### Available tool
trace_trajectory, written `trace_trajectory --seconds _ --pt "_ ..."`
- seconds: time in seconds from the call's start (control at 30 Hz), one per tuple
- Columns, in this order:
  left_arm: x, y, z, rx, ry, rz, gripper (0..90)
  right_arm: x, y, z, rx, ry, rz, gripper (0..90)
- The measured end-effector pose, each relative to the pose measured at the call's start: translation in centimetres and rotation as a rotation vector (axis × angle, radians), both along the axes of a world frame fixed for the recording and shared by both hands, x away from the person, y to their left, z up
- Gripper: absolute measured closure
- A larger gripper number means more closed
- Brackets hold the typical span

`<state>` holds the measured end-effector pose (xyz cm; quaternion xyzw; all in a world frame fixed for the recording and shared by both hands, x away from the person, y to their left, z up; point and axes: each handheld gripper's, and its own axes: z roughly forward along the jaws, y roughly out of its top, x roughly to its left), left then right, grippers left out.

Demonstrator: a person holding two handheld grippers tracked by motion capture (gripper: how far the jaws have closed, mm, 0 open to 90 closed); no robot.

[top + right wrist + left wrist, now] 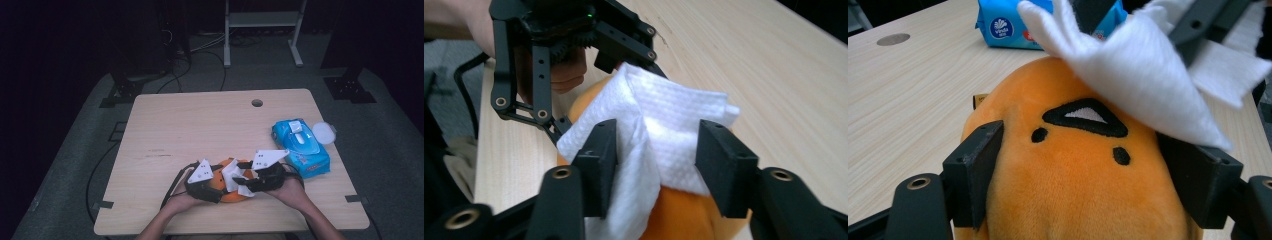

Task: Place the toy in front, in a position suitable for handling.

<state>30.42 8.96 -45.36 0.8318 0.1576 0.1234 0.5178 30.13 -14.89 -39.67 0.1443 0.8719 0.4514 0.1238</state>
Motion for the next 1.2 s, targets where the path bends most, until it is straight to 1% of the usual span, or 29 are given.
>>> trace_trajectory --seconds 0.07,0.17,0.2,0.23,0.3,0.33,0.37,0.4,0.43,0.5,0.53,0.6,0.63,0.67,0.7,0.73,0.77,0.8,0.83,0.87,0.93,0.97,1.0,1.03,1.07,1.1,1.13,1.17,1.2 --pt "-0.1 0.0 0.0 0.005 -0.003 -0.004 22.3 0.1 0.4 0.0 -0.005 -0.021 0.023 48.0" --pt "-0.1 -0.1 0.1 0.016 -0.01 -0.017 22.3 0.5 0.8 0.0 -0.001 -0.007 0.032 47.8" --pt "-0.1 -0.1 0.1 0.029 -0.015 -0.039 22.2 1.1 1.2 -0.1 0.007 0.023 0.047 50.1" --pt "-0.1 -0.1 0.1 0.037 -0.016 -0.048 22.1 1.4 1.4 -0.2 0.007 0.042 0.057 52.2" --pt "0.0 0.0 0.1 0.048 -0.011 -0.067 21.3 1.8 1.8 -0.5 0.007 0.07 0.074 56.7" --pt "0.0 0.2 0.1 0.047 -0.008 -0.075 20.8 2.0 1.8 -0.6 0.009 0.095 0.082 60.0" --pt "0.0 0.2 0.1 0.047 -0.008 -0.075 20.3 2.0 1.8 -0.6 0.009 0.095 0.082 60.0" --pt "0.1 0.3 0.0 0.038 0.001 -0.087 20.3 2.0 1.9 -0.8 0.013 0.112 0.082 63.5" --pt "0.2 0.5 -0.1 0.031 0.006 -0.095 18.9 2.1 1.8 -1.1 0.021 0.133 0.084 69.9" --pt "0.3 0.6 -0.1 0.017 0.016 -0.104 17.0 2.1 1.5 -1.1 0.021 0.147 0.076 76.2" --pt "0.4 0.7 0.0 0.011 0.025 -0.108 16.4 2.0 1.5 -1.1 0.02 0.144 0.072 77.5" --pt "0.4 0.8 0.0 0.004 0.022 -0.112 15.9 2.0 1.3 -0.9 0.022 0.141 0.07 78.1" --pt "0.4 0.9 0.1 0.003 0.02 -0.113 14.2 1.6 1.1 -0.8 0.026 0.124 0.061 79.1" --pt "0.5 0.9 0.1 0.001 0.019 -0.114 13.8 1.5 1.0 -0.7 0.03 0.117 0.058 79.9" --pt "0.5 0.9 0.1 0.001 0.019 -0.114 13.8 1.5 1.0 -0.7 0.03 0.117 0.058 79.9" --pt "0.5 1.0 0.1 0.002 0.016 -0.111 13.8 1.2 0.9 -0.7 0.028 0.105 0.058 80.4" --pt "0.6 1.0 0.1 -0.001 0.017 -0.104 13.8 1.0 0.6 -0.5 0.02 0.091 0.051 80.8" --pt "0.7 1.1 0.1 0.0 0.021 -0.099 13.8 0.7 0.0 -0.5 0.016 0.085 0.041 81.1" --pt "0.7 1.1 0.1 0.0 0.021 -0.099 13.9 0.7 0.0 -0.5 0.016 0.085 0.041 81.1" --pt "0.9 1.2 0.1 -0.006 0.032 -0.091 14.0 0.6 -1.1 -0.7 0.019 0.091 0.015 81.1" --pt "1.0 1.3 0.1 -0.005 0.032 -0.083 14.5 0.6 -2.2 -1.2 0.018 0.109 -0.007 81.2" --pt "1.0 1.3 0.1 -0.005 0.032 -0.083 15.0 0.6 -2.2 -1.2 0.018 0.109 -0.007 81.2" --pt "1.0 1.2 0.1 -0.003 0.026 -0.073 15.0 0.6 -2.6 -1.4 0.015 0.115 -0.019 81.2" --pt "1.0 1.1 0.2 0.003 0.027 -0.062 16.0 0.4 -3.8 -1.9 0.017 0.134 -0.052 81.2" --pt "1.1 1.1 0.2 0.009 0.024 -0.057 16.9 0.2 -4.0 -2.0 0.021 0.135 -0.058 81.2" --pt "1.2 0.9 0.2 0.026 0.015 -0.04 17.8 0.1 -4.0 -2.0 0.029 0.132 -0.059 81.2" --pt "1.4 0.8 0.3 0.027 0.019 -0.026 18.0 -0.2 -3.8 -1.9 0.046 0.134 -0.053 81.3" --pt "1.4 0.8 0.3 0.027 0.019 -0.026 18.0 -0.2 -3.8 -1.9 0.046 0.134 -0.053 81.3" --pt "1.6 0.6 0.3 0.018 0.033 -0.005 18.1 -0.5 -2.4 -1.7 0.059 0.129 -0.024 81.1"
